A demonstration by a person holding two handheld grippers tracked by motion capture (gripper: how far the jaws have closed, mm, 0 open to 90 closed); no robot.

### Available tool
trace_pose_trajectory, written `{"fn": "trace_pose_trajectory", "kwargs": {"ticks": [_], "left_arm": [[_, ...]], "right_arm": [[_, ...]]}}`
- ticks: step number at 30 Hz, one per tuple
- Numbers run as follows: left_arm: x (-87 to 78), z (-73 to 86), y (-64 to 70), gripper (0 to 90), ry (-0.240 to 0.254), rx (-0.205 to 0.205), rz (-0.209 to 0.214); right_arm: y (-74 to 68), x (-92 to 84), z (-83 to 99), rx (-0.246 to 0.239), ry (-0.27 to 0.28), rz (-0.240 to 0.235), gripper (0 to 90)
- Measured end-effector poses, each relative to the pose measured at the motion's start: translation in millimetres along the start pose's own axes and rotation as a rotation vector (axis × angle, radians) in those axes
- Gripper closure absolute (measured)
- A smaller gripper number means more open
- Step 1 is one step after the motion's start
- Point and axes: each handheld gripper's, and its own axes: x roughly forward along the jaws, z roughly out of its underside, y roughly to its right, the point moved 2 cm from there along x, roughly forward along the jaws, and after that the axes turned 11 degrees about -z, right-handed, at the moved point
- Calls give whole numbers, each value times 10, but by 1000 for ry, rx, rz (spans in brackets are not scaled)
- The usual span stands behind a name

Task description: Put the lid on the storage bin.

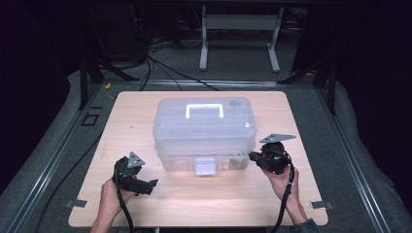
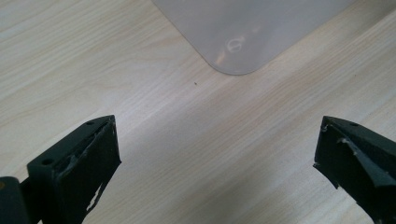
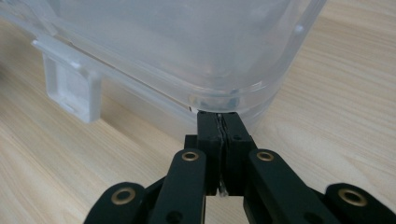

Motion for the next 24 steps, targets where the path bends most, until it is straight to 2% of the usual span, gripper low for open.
{"fn": "trace_pose_trajectory", "kwargs": {"ticks": [1, 2, 13, 16, 20, 21, 22, 23, 24], "left_arm": [[-5, 1, -8, 0, 1, -3, -3], [-12, 4, -22, 0, 2, -6, -5], [-50, 96, -143, 0, -13, -30, -41], [-32, 120, -169, 0, -25, -30, -56], [-13, 143, -187, 0, -32, -35, -67], [2, 156, -196, 0, -32, -43, -77], [12, 163, -201, 0, -33, -44, -76], [19, 168, -203, 0, -33, -46, -79], [29, 174, -210, 0, -34, -46, -81]], "right_arm": [[-4, -2, 13, -11, -10, 20, 884], [-4, 1, 23, -13, -8, 4, 883], [39, -90, 208, -12, -31, 17, 851], [109, -117, 323, 7, -45, 31, 822], [249, -126, 510, 36, -55, 55, 715], [302, -124, 574, 34, -37, 4, 651], [329, -119, 604, 34, -26, -28, 639], [343, -113, 644, 40, -33, 133, 611], [361, -129, 663, 50, -51, 116, 587]]}}
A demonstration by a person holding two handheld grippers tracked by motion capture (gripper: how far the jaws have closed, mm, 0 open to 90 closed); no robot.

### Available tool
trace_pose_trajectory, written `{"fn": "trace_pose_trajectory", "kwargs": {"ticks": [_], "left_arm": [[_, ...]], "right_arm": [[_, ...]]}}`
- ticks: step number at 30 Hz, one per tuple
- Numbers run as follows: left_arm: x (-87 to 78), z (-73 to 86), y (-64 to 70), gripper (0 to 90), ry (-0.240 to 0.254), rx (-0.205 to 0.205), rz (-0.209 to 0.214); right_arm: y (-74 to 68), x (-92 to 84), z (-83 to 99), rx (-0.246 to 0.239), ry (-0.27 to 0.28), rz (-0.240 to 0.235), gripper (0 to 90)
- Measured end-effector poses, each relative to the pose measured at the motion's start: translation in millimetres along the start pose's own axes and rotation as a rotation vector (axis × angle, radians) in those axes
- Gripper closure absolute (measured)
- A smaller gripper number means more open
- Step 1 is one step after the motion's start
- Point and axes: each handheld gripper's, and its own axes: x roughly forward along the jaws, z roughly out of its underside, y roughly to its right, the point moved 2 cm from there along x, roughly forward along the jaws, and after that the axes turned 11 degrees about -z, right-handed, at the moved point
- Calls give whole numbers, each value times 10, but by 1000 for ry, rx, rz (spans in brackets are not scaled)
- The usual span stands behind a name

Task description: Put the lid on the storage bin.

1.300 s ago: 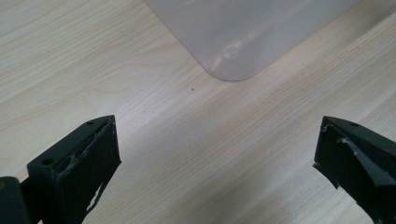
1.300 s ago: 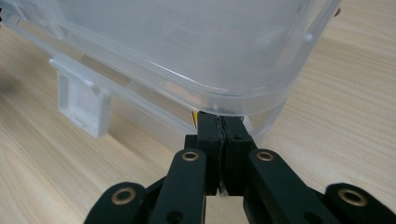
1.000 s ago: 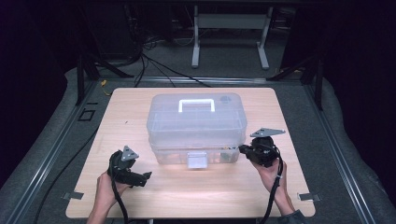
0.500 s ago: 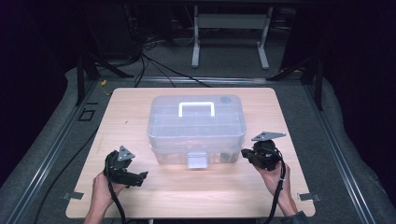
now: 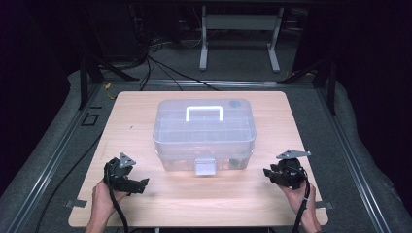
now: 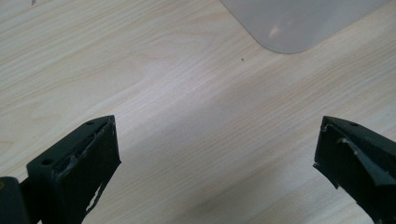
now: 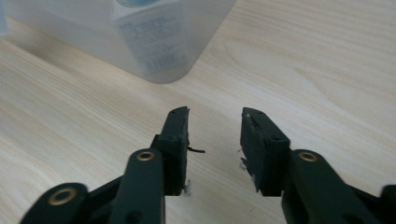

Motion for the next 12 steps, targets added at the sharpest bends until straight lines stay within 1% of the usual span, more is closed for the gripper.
{"fn": "trace_pose_trajectory", "kwargs": {"ticks": [2, 3, 4, 5, 6, 7, 8, 9, 10, 11, 12], "left_arm": [[32, 12, -12, 0, -6, -9, 1], [52, 17, -17, 0, -7, -11, 3], [69, 23, -20, 0, -14, -12, 1], [89, 27, -20, 0, -14, -17, 0], [108, 28, -22, 0, -14, -16, 4], [126, 29, -23, 0, -16, -16, 5], [144, 28, -23, 0, -18, -16, 3], [160, 28, -25, 0, -21, -15, 6], [173, 25, -27, 0, -20, -14, 6], [183, 24, -25, 0, -20, -17, 4], [190, 24, -29, 0, -23, -11, 3]], "right_arm": [[42, 4, 37, 9, -23, 5, 497], [63, 22, 50, 14, -32, 23, 435], [81, 37, 64, 18, -33, 29, 386], [99, 52, 80, 22, -27, 21, 321], [110, 60, 93, 25, -44, 32, 259], [124, 89, 107, 23, -28, 31, 227], [136, 109, 119, 23, -13, 7, 199], [143, 112, 126, 22, -24, 30, 174], [155, 123, 131, 23, -15, 4, 156], [165, 131, 135, 25, -15, 4, 150], [177, 134, 139, 27, -21, 3, 148]]}}
